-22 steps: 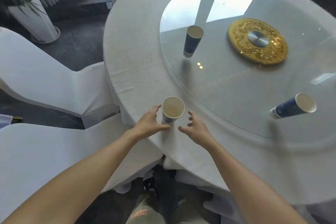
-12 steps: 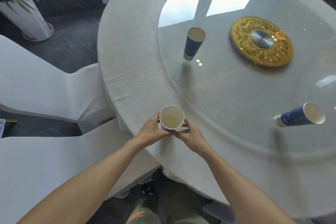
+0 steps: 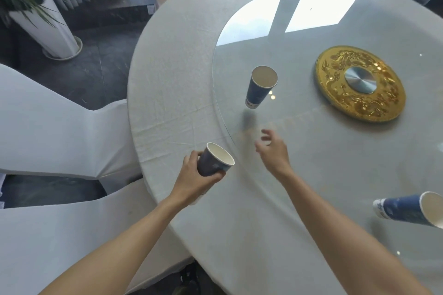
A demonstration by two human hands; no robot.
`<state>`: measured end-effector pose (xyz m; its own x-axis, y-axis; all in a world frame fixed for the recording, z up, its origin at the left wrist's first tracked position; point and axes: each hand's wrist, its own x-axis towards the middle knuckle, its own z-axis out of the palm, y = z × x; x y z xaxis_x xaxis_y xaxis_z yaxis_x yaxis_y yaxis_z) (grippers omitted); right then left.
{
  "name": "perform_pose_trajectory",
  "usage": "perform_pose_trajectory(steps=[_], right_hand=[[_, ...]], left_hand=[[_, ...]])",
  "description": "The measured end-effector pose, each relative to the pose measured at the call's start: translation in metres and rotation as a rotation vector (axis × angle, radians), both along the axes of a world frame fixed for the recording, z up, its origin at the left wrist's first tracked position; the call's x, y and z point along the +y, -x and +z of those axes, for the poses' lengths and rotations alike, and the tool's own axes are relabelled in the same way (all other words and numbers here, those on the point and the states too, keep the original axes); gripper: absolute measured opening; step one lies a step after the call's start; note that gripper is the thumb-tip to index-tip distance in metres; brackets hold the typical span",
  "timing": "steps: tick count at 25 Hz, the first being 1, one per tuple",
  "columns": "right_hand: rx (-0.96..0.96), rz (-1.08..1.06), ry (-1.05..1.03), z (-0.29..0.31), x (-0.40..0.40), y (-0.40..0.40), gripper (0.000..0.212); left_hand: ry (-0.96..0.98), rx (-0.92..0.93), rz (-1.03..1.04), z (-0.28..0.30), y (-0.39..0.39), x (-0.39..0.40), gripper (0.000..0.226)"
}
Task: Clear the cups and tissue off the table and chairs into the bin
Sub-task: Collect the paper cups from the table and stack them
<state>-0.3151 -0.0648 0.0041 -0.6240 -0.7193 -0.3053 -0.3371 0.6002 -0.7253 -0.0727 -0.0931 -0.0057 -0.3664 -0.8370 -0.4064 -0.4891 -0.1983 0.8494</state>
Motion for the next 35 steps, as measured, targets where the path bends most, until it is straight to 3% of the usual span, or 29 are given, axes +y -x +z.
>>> perform_pose_trajectory(steps=[5,7,9,11,12,15,21,24,32,35], right_hand=[[0.470,0.230,0.030,0.029,-0.083,0.042,0.061],[0.572,0.297,0.012,0.031,-0.109,0.055,0.061],[0.605,0.346,-0.039,0.029,-0.124,0.066,0.053],[0.611,0.365,-0.119,0.027,-0.132,0.072,0.030],[0.608,0.374,-0.154,0.027,-0.132,0.073,0.020],[0.580,0.357,-0.165,0.028,-0.118,0.068,0.018],[0.159,0.047,0.229,0.059,-0.041,0.044,0.017],[0.057,-0.015,0.309,0.079,0.015,0.029,0.017],[-0.072,0.028,0.151,0.083,0.152,-0.003,0.021],[0.033,0.112,0.068,0.069,0.195,-0.008,0.017]], left_hand=[[-0.056,0.034,0.089,-0.004,0.017,-0.025,0.066],[-0.070,0.034,0.086,-0.004,0.021,-0.028,0.064],[-0.079,0.042,0.083,-0.004,0.025,-0.031,0.065],[-0.080,0.046,0.078,-0.003,0.028,-0.034,0.068],[-0.076,0.045,0.071,-0.001,0.030,-0.035,0.069],[-0.043,0.026,0.020,0.005,0.032,-0.034,0.070],[0.060,-0.124,-0.115,0.007,0.027,-0.027,0.073],[0.084,-0.164,-0.147,0.010,0.032,-0.012,0.074],[0.138,-0.091,-0.359,0.021,0.055,0.049,0.076],[0.163,-0.060,-0.482,0.025,0.066,0.077,0.074]])
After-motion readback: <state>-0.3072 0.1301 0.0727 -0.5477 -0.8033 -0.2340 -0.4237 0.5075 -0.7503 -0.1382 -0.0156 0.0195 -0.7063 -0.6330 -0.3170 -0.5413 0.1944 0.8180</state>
